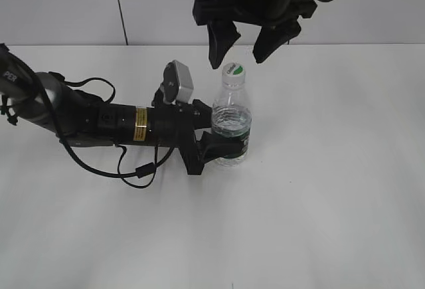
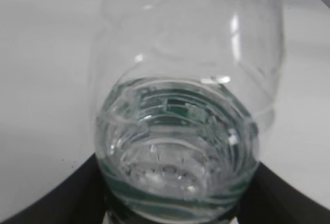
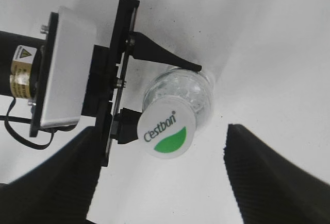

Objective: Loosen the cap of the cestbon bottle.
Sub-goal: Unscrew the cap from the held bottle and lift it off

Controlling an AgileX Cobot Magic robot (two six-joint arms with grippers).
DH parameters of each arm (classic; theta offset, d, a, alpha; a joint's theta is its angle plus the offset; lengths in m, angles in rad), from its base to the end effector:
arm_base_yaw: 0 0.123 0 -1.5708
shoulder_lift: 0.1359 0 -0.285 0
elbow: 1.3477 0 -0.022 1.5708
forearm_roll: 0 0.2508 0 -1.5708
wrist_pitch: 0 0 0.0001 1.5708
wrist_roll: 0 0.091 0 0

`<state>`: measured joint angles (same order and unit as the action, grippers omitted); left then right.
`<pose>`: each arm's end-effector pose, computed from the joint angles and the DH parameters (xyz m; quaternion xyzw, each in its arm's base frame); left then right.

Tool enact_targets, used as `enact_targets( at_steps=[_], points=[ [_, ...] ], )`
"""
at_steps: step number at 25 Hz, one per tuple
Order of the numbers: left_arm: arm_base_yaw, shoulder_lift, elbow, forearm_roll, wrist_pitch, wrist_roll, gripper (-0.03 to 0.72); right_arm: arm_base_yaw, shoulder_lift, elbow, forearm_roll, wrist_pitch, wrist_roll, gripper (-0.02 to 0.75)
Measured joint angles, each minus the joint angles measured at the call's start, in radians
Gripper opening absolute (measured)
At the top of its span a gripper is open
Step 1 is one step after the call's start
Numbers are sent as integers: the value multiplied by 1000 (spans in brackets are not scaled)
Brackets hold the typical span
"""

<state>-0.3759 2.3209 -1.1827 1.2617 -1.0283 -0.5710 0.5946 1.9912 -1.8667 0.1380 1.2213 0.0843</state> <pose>0.3526 -0.2189 0.0674 0.5119 0.6303 -0.3894 0.4348 0.3495 0.2505 0.2918 -0.2359 0.9569 0.1154 0.1237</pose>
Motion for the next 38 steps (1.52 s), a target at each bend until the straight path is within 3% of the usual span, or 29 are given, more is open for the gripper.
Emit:
enact_targets(
  at_steps=[7, 21, 24, 26, 30, 34, 38],
  points=[
    [0, 0, 0, 1, -1, 0, 419, 0, 12, 2, -7, 0, 18, 482],
    [0, 0, 0, 1, -1, 0, 419, 0, 52, 2, -8, 0, 20, 454],
    [0, 0, 0, 1, -1, 0, 418, 0, 52, 2, -8, 0, 20, 387],
    [0, 0, 0, 1, -1, 0, 418, 0, 52, 2, -7, 0, 20, 303],
    [0, 0, 0, 1, 0, 0, 418, 0, 52, 2, -7, 0, 10, 296],
    [0, 0, 0, 1, 0, 0, 418, 0, 52, 2, -6, 0, -72, 296],
    [0, 0, 0, 1, 0, 0, 418, 0, 52, 2, -6, -1, -326, 296]
  ],
)
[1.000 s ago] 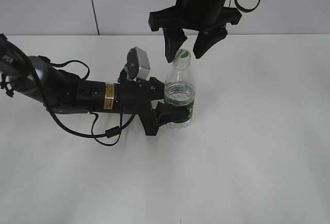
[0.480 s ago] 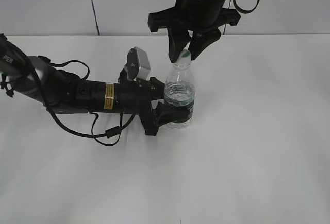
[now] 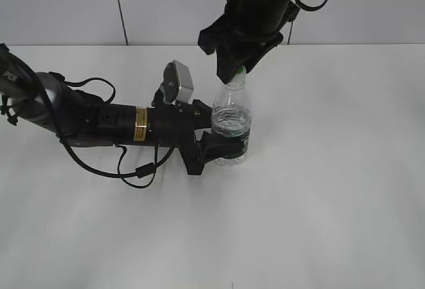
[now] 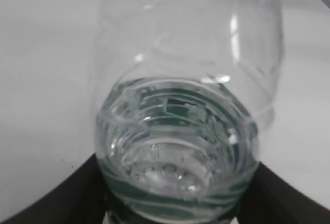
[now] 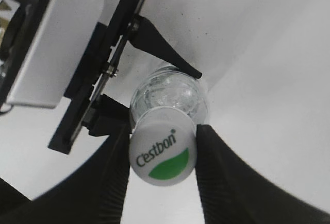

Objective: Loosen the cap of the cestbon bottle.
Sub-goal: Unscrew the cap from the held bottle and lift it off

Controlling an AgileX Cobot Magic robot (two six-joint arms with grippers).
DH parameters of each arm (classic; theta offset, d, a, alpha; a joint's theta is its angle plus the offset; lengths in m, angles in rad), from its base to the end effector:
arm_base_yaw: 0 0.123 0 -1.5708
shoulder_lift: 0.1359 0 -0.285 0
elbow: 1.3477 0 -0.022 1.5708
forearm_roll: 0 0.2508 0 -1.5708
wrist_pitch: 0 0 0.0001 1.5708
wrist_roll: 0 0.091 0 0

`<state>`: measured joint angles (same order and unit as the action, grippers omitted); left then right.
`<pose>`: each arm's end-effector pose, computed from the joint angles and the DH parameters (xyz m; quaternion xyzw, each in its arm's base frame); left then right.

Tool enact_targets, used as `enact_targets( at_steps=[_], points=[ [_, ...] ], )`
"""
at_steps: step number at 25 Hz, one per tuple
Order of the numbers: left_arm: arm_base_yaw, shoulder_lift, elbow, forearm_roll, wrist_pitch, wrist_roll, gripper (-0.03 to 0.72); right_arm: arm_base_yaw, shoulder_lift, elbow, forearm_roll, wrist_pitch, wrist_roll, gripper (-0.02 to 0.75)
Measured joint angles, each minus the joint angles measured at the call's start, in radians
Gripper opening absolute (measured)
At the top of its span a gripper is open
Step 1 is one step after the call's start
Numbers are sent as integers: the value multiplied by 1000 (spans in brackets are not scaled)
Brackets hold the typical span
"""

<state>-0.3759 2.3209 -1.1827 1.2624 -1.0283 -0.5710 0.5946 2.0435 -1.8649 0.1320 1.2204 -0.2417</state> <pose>0.3526 -0.2189 0.0674 0.5122 0.6302 -0.3894 0.4346 0.3565 0.2547 0.2686 -0.3886 0.9101 0.0860 0.1156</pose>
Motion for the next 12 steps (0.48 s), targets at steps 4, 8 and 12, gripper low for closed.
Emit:
enact_targets(
  at_steps=[4, 8, 12],
  points=[
    [0, 0, 0, 0, 0, 0, 418, 0, -1, -1, 2, -1, -419, 296],
    [0, 0, 0, 0, 0, 0, 418, 0, -2, -2, 3, -1, -865, 296],
    [0, 0, 0, 0, 1, 0, 418, 0, -2, -2, 3, -2, -1218, 296]
  ],
)
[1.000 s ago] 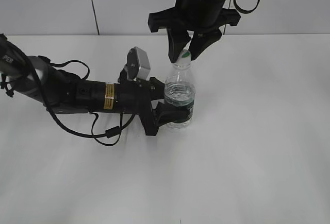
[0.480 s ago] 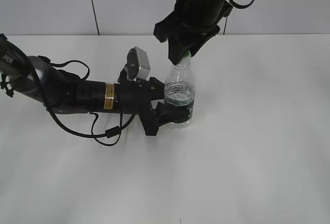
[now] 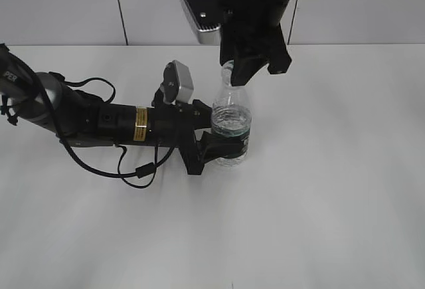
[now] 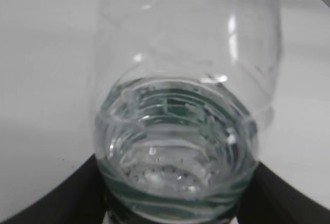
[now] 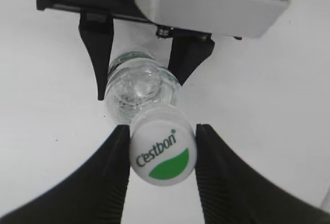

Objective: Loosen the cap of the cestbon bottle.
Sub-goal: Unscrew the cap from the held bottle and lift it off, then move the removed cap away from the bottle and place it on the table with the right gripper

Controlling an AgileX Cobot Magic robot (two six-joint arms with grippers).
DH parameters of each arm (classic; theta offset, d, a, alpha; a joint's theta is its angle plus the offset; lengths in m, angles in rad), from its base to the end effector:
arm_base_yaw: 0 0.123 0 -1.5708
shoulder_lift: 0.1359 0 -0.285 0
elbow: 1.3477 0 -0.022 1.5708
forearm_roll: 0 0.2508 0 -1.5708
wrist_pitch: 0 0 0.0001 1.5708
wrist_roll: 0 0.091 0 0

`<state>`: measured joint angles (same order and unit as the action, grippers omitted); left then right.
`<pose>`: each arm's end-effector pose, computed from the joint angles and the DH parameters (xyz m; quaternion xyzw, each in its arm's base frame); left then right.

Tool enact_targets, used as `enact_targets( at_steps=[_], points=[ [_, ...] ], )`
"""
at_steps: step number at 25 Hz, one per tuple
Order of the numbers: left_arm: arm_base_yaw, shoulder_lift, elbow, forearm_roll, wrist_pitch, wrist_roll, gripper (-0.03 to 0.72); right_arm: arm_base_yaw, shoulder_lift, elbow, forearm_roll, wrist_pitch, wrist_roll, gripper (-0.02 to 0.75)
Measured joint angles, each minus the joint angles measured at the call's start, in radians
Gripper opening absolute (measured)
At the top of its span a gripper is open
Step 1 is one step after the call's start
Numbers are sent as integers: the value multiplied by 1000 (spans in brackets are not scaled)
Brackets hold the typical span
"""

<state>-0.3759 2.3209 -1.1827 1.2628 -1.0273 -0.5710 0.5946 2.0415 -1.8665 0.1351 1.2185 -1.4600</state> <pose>0.3526 -0.2189 0.0673 0.5124 0.6304 -0.3890 0.4344 0.3564 0.2549 0.2700 -0.8389 0.5241 0.0046 0.1471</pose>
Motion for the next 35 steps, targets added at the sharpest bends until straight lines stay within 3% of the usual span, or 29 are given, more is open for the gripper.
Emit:
enact_targets(
  at_steps=[3, 6, 20, 28, 35],
  points=[
    [0, 0, 0, 0, 0, 0, 418, 0, 0, 0, 0, 0, -172, 296],
    [0, 0, 0, 0, 0, 0, 418, 0, 0, 0, 0, 0, -226, 296],
    [0, 0, 0, 0, 0, 0, 417, 0, -91, -76, 35, 3, -173, 295],
    [0, 0, 0, 1, 1, 0, 417, 0, -124, -79, 55, 4, 174, 295],
    [0, 0, 0, 1, 1, 0, 417, 0, -124, -79, -10, 4, 890, 295]
  ],
)
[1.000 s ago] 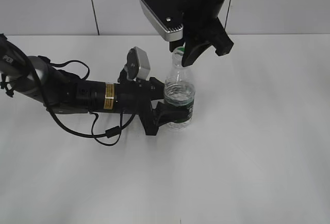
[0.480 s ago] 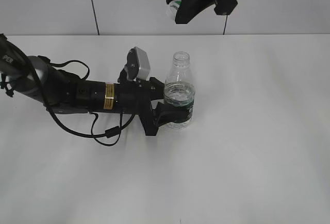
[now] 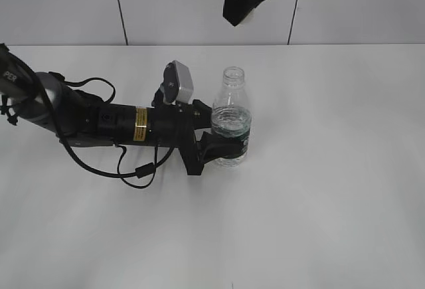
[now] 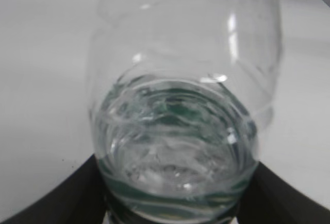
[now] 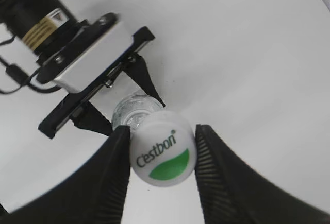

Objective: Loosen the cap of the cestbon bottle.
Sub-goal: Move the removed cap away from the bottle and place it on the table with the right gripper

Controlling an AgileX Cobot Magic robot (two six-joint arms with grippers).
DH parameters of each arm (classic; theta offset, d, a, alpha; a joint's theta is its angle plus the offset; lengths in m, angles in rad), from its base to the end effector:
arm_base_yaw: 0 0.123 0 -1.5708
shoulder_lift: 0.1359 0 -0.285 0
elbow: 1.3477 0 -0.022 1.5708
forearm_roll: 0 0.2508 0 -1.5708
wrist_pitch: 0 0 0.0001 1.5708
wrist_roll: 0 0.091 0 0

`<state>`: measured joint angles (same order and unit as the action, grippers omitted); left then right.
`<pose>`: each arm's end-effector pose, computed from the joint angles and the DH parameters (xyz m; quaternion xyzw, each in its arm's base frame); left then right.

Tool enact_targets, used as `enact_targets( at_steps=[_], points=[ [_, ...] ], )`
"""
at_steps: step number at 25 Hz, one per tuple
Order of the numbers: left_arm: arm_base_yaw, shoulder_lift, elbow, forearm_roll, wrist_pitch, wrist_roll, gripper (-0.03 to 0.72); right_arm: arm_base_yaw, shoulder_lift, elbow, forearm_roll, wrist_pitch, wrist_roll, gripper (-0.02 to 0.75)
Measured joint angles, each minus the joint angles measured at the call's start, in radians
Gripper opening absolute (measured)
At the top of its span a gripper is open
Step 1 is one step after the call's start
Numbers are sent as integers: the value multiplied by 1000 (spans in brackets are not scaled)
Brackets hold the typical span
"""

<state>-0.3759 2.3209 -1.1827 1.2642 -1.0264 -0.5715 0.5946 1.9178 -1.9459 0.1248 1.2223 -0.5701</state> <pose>0.3525 -0.2189 0.0672 0.5129 0.6305 -0.3888 0.4338 0.3415 0.2438 0.3453 -0.5282 0.8152 0.0647 0.2286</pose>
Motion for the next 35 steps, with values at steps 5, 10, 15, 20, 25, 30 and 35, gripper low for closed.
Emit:
enact_targets(
  at_steps=[5, 10, 15, 20, 25, 30, 35],
  points=[
    [0, 0, 0, 0, 0, 0, 417, 0, 0, 0, -156, 0, 484, 295],
    [0, 0, 0, 1, 0, 0, 417, -12, 0, 0, -265, 0, 595, 295],
    [0, 0, 0, 1, 0, 0, 417, -122, 0, 13, -153, 0, 593, 295],
    [0, 0, 0, 1, -1, 0, 417, -252, 0, 71, -136, 0, 590, 295],
    [0, 0, 0, 0, -1, 0, 417, -312, 0, 184, -133, -1, 570, 295],
    [0, 0, 0, -1, -2, 0, 417, -332, 0, 353, -125, -76, 570, 295],
    [0, 0, 0, -2, -2, 0, 417, -333, 0, 499, -97, -189, 563, 295]
  ],
)
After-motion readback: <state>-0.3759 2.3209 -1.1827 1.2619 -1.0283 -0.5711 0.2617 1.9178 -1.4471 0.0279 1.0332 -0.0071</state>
